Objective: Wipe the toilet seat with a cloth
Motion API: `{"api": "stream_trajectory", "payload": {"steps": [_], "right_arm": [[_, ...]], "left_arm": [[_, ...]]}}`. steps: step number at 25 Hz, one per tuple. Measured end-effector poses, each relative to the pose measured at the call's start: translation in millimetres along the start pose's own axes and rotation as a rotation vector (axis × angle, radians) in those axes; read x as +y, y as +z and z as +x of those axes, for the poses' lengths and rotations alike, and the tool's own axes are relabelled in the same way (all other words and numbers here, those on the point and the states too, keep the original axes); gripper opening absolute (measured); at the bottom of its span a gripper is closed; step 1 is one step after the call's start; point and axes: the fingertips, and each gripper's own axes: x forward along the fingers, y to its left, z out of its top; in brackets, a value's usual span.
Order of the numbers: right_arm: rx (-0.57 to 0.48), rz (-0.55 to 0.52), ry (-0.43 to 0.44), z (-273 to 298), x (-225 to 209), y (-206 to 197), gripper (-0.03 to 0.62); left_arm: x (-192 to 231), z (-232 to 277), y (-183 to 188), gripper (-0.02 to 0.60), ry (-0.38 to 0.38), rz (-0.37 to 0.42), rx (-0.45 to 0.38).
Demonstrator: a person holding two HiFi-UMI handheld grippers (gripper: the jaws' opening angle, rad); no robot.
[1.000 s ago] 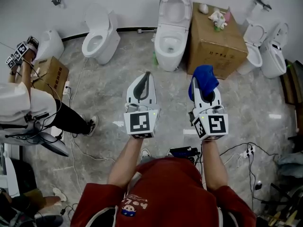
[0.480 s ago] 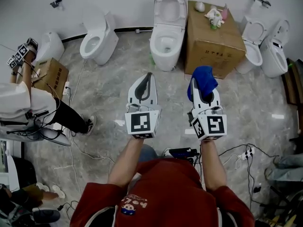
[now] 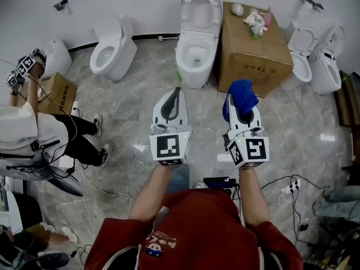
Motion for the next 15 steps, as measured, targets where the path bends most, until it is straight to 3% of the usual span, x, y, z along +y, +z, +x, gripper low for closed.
{"api": "stream_trajectory", "payload": {"steps": [15], "right_arm": [[0.039,-0.031,-0.039,214.3,26.7,-24.7,0.060]], "left_arm": [[155.8,151.6,-28.8,0.015,-0.042,-0.014,0.009]]}}
